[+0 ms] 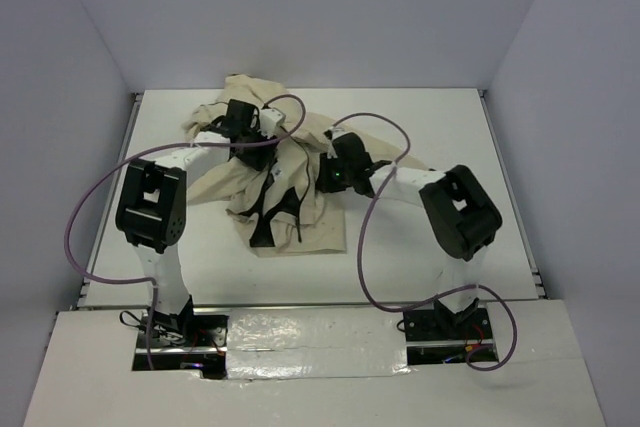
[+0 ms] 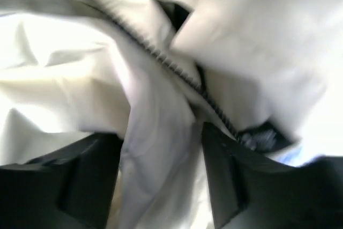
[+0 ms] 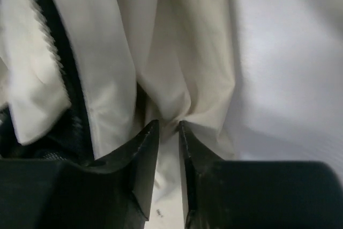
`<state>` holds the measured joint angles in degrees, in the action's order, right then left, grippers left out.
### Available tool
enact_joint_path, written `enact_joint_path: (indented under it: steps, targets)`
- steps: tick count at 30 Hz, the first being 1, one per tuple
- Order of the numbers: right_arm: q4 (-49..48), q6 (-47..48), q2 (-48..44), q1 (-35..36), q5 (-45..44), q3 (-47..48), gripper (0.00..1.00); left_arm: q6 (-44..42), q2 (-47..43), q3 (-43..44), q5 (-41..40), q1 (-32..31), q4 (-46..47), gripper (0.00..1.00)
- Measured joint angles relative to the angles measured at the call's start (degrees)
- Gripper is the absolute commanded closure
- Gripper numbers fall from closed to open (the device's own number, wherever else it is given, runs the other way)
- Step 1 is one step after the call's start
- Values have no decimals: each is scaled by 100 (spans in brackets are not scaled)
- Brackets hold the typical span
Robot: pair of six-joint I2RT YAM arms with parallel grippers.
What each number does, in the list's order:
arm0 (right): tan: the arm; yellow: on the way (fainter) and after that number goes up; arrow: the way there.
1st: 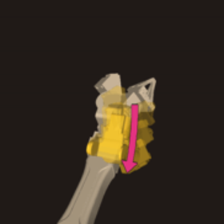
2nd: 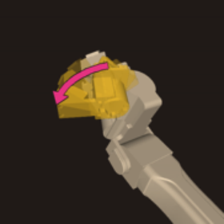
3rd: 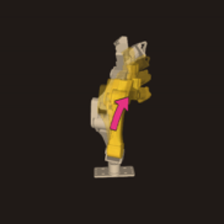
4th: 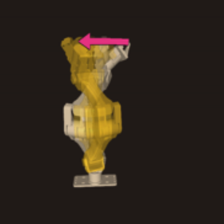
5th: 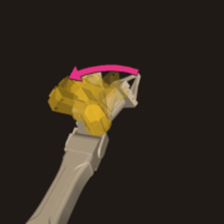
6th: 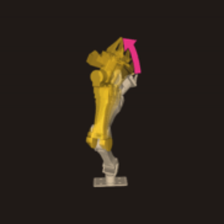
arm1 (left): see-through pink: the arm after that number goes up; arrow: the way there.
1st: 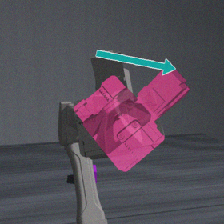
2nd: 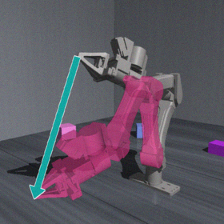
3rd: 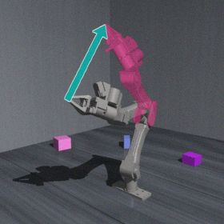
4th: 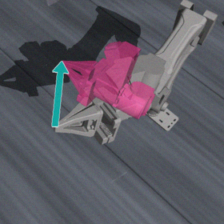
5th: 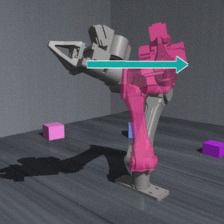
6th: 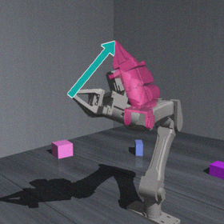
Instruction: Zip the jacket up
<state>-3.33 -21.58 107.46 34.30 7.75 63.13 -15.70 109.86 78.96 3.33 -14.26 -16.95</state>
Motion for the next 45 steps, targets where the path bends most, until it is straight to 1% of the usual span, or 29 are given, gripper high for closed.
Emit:
enact_joint_path:
  steps: [1, 2, 3, 5, 6, 9, 12, 14, 15, 17, 18, 19, 20, 22, 23, 26, 27, 29, 30, 33, 36, 37, 38, 43, 45]
  targets:
    - [68, 20, -166, -162, 13, -92, 60, 83, 2, 92, 109, -68, -68, 18]
    - [142, 35, -308, -295, 9, -111, 56, 140, 2, 210, 186, -94, -170, 14]
    - [190, 98, -442, -422, -4, -114, 50, 219, 0, 328, 236, -94, -282, 6]
    - [278, 262, -748, -595, -35, -96, 42, 400, -15, 608, 251, -39, -527, 1]
    - [374, 323, -911, -629, -55, -61, 38, 431, -35, 743, 243, -2, -638, 1]
    - [619, 411, -1375, -612, -72, 138, 35, 610, -201, 1224, 223, 168, -1182, 1]
    - [728, 310, -1792, -450, -179, 363, 36, 726, -721, 1298, 256, 321, -1661, 5]
    - [699, 223, -2004, -184, -326, 448, 39, 839, -1226, 1038, 304, 396, -1786, 7]
    - [640, 168, -2061, 33, -411, 501, 45, 879, -1552, 776, 354, 417, -1825, 9]
    - [402, 2, -2002, 459, -164, 636, 60, 999, -2118, 229, 507, 457, -1884, 13]
    - [251, -162, -1873, 634, 74, 756, 79, 1036, -2350, -42, 601, 487, -1937, 18]
    - [114, -297, -1685, 780, 330, 916, 85, 1097, -2483, -236, 673, 516, -1996, 21]
    - [42, -487, -1399, 866, 562, 1152, 88, 1163, -2559, -415, 756, 566, -1998, 23]
    - [118, -778, -769, 925, 769, 1751, 87, 1311, -2586, -728, 866, 686, -1974, 28]
    - [149, -890, -433, 920, 793, 2022, 82, 1405, -2583, -933, 916, 743, -1926, 29]
    - [511, -1130, 236, 894, 702, 2455, 76, 1652, -2586, -1388, 953, 833, -1856, 29]
    - [717, -1196, 396, 894, 629, 2575, 72, 1749, -2586, -1508, 949, 833, -1834, 29]
    - [1073, -1283, 686, 887, 479, 2815, 67, 1884, -2586, -1659, 944, 831, -1762, 30]
    - [1292, -1318, 822, 887, 385, 2968, 62, 1919, -2586, -1696, 942, 831, -1727, 30]
    - [1670, -1419, 1038, 885, 166, 3254, 61, 2041, -2586, -1735, 960, 828, -1593, 30]
    - [1851, -1504, 1113, 885, 37, 3333, 60, 2072, -2586, -1735, 960, 828, -1475, 31]
    - [1910, -1528, 1128, 885, -7, 3335, 52, 2074, -2586, -1735, 960, 828, -1456, 31]
    - [1978, -1574, 1145, 885, -63, 3335, 49, 2076, -2586, -1735, 960, 828, -1449, 31]
    - [2103, -1633, 1274, 885, -254, 3344, 47, 2090, -2586, -1735, 962, 828, -1436, 31]
    - [2175, -1633, 1453, 883, -278, 3517, 47, 2090, -2586, -1735, 960, 828, -1434, 31]
